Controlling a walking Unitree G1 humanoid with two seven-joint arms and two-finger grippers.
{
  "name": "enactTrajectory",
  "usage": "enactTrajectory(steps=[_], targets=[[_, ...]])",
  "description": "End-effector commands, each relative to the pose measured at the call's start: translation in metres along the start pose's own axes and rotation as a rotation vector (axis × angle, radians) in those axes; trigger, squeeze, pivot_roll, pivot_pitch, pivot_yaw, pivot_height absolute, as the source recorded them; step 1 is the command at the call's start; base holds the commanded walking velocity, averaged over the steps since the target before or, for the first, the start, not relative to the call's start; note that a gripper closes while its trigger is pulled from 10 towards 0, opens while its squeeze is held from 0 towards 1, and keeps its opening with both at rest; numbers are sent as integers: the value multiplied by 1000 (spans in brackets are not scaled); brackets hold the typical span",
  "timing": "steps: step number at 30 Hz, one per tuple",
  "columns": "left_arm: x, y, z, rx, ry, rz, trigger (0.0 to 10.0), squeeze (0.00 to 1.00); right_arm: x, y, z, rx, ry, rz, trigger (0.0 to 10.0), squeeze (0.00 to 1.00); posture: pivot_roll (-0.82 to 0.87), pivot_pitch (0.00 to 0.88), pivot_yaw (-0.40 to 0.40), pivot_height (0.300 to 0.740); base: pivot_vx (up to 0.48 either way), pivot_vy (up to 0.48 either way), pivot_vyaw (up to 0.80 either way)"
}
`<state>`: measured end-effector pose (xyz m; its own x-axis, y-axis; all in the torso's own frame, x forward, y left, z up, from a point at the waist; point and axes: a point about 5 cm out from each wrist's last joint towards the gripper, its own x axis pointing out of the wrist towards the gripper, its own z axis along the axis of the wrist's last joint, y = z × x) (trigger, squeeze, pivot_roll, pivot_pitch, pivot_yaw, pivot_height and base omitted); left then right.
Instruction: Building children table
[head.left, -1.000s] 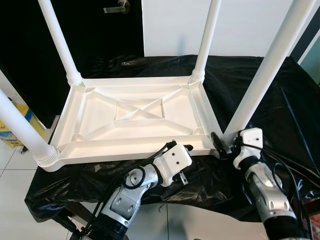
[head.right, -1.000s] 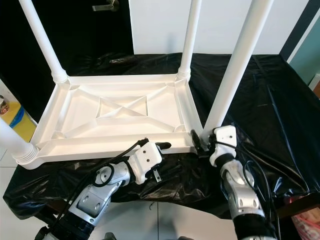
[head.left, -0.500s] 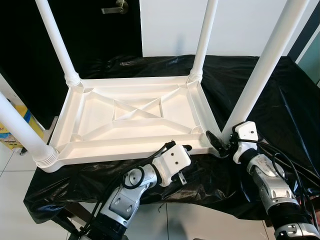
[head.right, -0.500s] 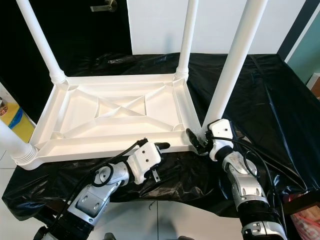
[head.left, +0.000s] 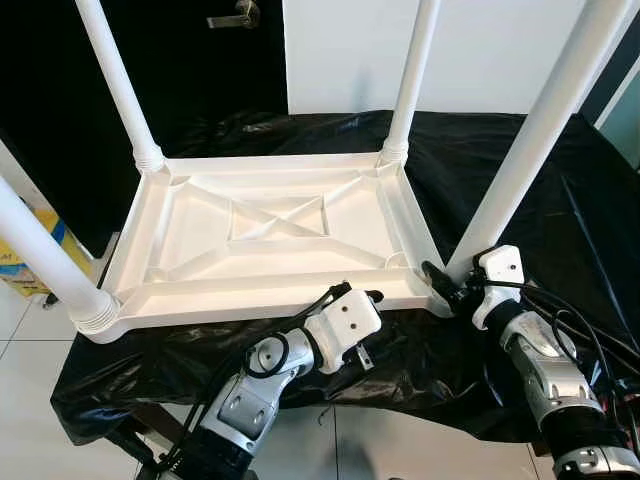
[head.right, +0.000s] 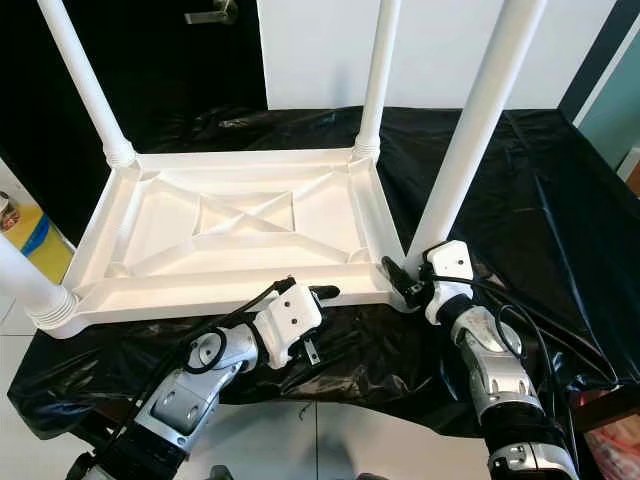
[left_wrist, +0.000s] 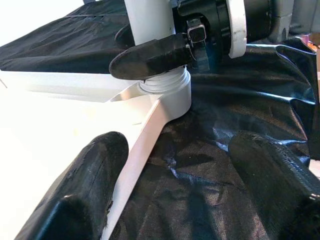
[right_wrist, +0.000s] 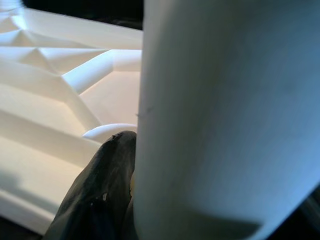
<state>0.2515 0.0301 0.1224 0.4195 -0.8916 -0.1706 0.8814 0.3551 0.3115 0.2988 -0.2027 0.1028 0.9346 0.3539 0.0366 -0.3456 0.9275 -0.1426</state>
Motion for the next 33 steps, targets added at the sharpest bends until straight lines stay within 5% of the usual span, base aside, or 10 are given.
enactTrajectory(steps=[1,33], targets=[[2,-1,-1,6,10,16,10000,0,-9,4,-21,24,105,-16,10000,0,-31,27,-20,740,0,0,0],[2,-5,-2,-9,13,27,10000,0,-14,34,-40,165,217,-527,10000,0,-21,29,-46,740,0,0,0]])
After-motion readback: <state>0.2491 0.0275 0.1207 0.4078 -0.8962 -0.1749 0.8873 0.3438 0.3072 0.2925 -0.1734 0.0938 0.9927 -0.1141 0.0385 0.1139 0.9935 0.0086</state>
